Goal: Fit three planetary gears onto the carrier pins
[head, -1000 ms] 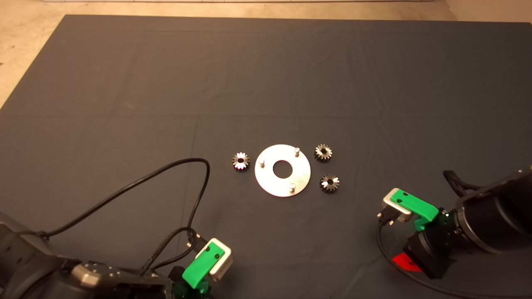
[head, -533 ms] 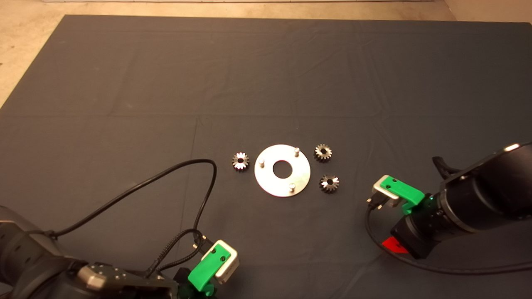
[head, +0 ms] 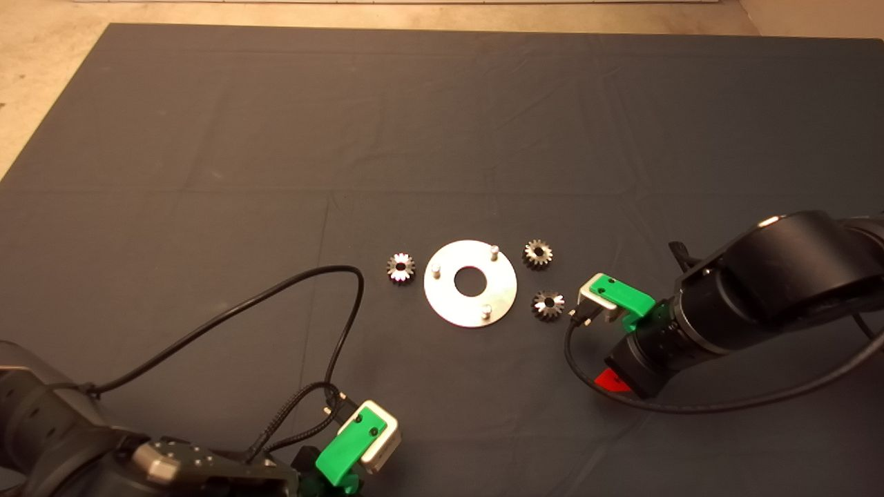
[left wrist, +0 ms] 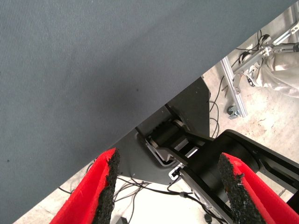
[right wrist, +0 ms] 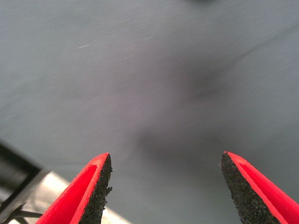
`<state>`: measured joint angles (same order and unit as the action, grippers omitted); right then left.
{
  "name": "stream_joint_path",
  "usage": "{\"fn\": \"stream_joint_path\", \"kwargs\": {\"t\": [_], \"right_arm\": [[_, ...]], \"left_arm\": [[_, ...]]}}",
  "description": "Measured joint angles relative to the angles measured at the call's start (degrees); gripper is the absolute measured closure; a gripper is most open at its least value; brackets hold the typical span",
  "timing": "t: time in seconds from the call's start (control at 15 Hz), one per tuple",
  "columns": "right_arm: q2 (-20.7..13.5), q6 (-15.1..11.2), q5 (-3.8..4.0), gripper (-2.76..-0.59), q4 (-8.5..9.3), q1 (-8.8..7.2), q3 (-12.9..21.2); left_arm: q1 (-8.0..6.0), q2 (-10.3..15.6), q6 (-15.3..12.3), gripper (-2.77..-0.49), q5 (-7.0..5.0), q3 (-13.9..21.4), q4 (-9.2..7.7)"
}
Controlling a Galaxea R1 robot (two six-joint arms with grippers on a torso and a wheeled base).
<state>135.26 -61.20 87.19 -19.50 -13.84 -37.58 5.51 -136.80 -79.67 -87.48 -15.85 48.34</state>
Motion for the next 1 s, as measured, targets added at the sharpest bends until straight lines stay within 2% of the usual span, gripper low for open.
{"fn": "stream_joint_path", "kwargs": {"t": [0.2, 0.33, 0.53, 0.6, 0.73, 1.0], "right_arm": [[0.6, 2.8, 0.05, -1.74, -0.28, 0.0, -2.6], [0.6, 3.3, -0.06, -1.74, -0.39, 0.0, -3.1], [0.7, 3.3, -0.37, -1.88, -0.4, 0.0, -4.0], [1.1, 3.3, -0.67, -1.89, -0.39, 0.0, -4.6], [2.2, 3.3, -2.05, -1.89, -0.45, 0.0, -6.5], [3.7, 3.9, -3.76, -1.89, -1.2, 0.0, -8.9]], "left_arm": [[0.07, 0.0, 0.0, -1.46, 0.0, 0.0, 0.52], [0.57, 0.1, 0.0, -1.46, 0.0, 0.0, 0.85], [0.63, 0.1, 0.1, -1.46, 0.0, 0.0, 1.06], [0.63, 0.1, 0.1, -1.46, 0.0, 0.0, 1.06], [0.66, 0.0, 0.1, -1.46, 0.0, 0.0, 1.13], [0.66, 0.0, 0.1, -1.46, 0.0, 0.0, 1.19]]}}
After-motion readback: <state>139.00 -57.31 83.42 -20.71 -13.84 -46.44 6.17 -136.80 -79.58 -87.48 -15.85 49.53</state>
